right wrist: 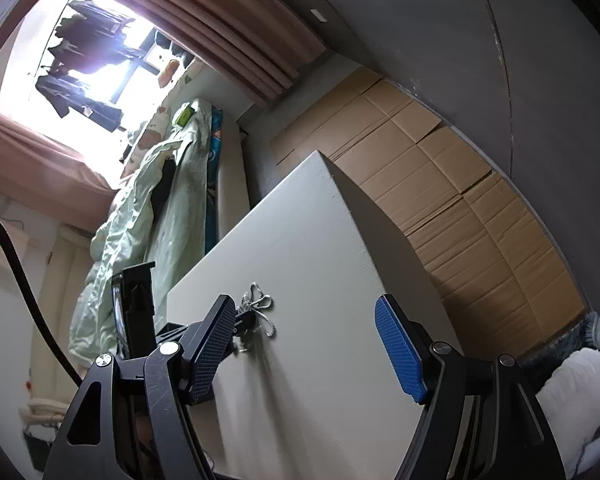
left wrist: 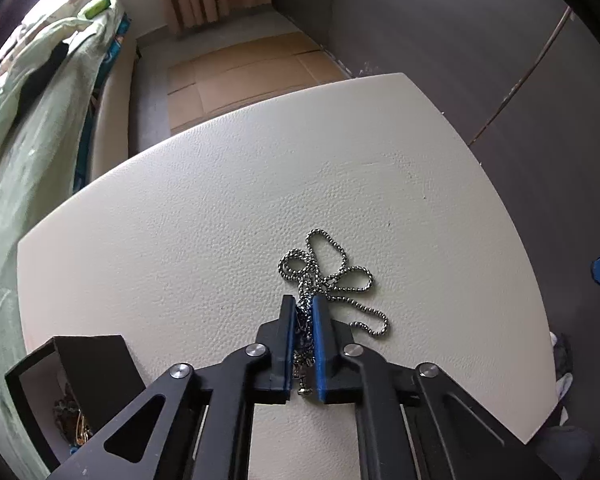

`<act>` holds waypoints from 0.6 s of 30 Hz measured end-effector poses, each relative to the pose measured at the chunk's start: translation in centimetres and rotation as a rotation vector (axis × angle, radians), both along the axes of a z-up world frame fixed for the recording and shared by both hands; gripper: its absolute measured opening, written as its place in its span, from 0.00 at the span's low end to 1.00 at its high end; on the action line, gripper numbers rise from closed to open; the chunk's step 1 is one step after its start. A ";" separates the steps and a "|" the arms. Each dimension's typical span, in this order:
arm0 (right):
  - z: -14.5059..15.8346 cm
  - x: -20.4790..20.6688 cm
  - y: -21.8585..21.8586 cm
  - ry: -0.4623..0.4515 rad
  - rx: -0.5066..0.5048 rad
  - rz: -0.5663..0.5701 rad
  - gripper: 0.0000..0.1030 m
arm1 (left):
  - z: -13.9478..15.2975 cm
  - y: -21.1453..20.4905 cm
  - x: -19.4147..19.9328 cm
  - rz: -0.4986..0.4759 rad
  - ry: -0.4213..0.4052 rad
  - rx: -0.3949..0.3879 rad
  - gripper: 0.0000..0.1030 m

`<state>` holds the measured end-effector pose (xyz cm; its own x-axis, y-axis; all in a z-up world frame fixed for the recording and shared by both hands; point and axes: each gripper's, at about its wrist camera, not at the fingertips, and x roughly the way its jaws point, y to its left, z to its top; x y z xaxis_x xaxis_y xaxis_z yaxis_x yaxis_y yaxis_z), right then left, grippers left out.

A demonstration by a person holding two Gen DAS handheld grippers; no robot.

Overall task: Organize jewelry
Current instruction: 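Carry the chain necklace over the box with the left while the right reaches the small silver ring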

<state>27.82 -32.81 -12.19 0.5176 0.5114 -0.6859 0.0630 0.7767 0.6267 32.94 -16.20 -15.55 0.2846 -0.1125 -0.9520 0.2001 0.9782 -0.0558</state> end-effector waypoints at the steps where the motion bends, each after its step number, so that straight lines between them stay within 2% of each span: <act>1: -0.1 0.1 0.2 0.003 -0.002 0.004 0.70 | 0.1 0.3 -0.1 -0.002 0.002 -0.010 0.07; 18: -1.6 1.1 4.3 0.037 -0.051 0.138 0.70 | 6.9 4.3 0.1 0.012 -0.133 -0.057 0.05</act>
